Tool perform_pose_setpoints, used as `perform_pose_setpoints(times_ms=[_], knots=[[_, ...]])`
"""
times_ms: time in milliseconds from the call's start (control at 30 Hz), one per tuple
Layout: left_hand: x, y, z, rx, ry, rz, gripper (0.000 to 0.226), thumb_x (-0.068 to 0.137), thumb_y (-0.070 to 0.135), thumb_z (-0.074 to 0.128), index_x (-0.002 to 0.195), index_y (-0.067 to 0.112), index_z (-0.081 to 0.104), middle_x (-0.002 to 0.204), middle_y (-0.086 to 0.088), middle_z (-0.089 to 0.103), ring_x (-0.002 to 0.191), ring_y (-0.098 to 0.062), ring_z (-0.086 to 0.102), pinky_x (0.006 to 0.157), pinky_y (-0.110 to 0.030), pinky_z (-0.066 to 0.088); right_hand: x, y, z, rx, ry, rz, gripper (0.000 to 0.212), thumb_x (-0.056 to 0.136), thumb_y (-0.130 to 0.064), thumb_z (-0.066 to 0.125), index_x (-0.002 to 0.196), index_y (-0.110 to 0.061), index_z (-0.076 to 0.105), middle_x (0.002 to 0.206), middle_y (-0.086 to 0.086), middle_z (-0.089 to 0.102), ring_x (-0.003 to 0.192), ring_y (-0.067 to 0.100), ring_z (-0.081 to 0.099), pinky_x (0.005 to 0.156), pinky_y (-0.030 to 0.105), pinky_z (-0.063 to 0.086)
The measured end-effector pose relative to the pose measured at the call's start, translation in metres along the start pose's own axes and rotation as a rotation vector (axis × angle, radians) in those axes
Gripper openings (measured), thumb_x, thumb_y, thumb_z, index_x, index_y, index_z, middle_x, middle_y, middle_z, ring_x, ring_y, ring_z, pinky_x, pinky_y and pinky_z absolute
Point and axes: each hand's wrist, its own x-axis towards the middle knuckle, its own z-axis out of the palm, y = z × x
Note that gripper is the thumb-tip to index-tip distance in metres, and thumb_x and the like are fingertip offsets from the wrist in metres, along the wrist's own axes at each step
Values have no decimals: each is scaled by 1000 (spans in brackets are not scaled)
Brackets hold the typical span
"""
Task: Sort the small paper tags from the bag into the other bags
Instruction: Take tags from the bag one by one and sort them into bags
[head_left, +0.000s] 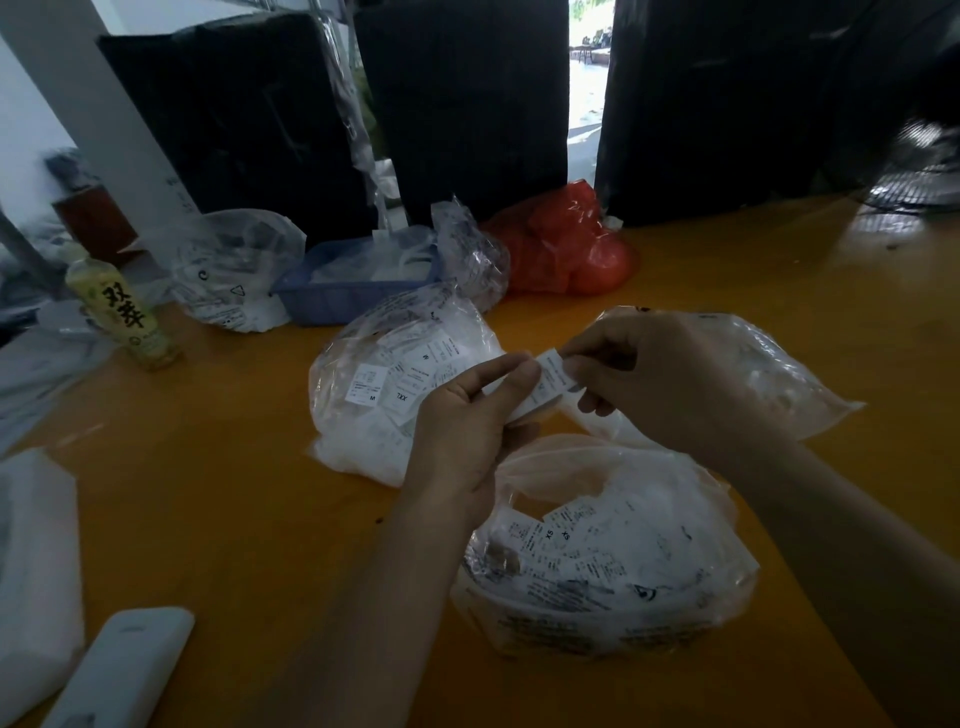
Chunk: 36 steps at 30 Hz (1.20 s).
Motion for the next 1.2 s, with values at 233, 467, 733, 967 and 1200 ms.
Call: perform_pose_setpoints(times_ms=[233, 467, 733, 967, 1200], knots=[[1, 2, -1, 109, 6, 17, 28, 75, 33, 87, 101, 25, 82, 103, -3, 81, 94, -17, 78, 73, -32, 61, 0, -1, 0, 50, -27, 88, 15, 90, -27, 74, 90, -38, 64, 77, -11, 75, 66, 8, 73, 70, 39, 64], [8, 9, -17, 412, 51, 283, 24, 89, 13, 80, 107, 30, 78, 90, 6, 80, 81, -5, 76, 68, -15, 56, 4, 5, -5, 128, 10, 162, 12, 96, -20, 68, 92, -30, 67, 78, -12, 75, 65, 8, 73, 62, 21, 60], [32, 17, -63, 1186, 474, 642, 27, 94, 10, 75, 119, 21, 76, 122, 4, 74, 89, -2, 68, 70, -4, 45, 16, 76, -34, -975, -193, 302, 30, 92, -13, 61, 63, -19, 68, 67, -2, 66, 61, 15, 65, 64, 37, 62], [40, 5, -71, 1697, 446, 469, 27, 103, 31, 56, 123, 28, 74, 145, 1, 57, 132, -28, 40, 104, -41, 35, 4, 82, -24, -1039, -310, 314, 18, 92, -12, 60, 91, -20, 75, 97, 1, 73, 92, 18, 68, 86, 30, 57], [42, 5, -69, 1780, 400, 377, 38, 108, 35, 39, 137, 28, 63, 145, 5, 57, 134, -27, 39, 105, -46, 33, 10, 88, -14, -909, -434, 384, 26, 96, -36, 65, 116, -19, 69, 110, 0, 71, 100, 20, 66, 90, 34, 54]])
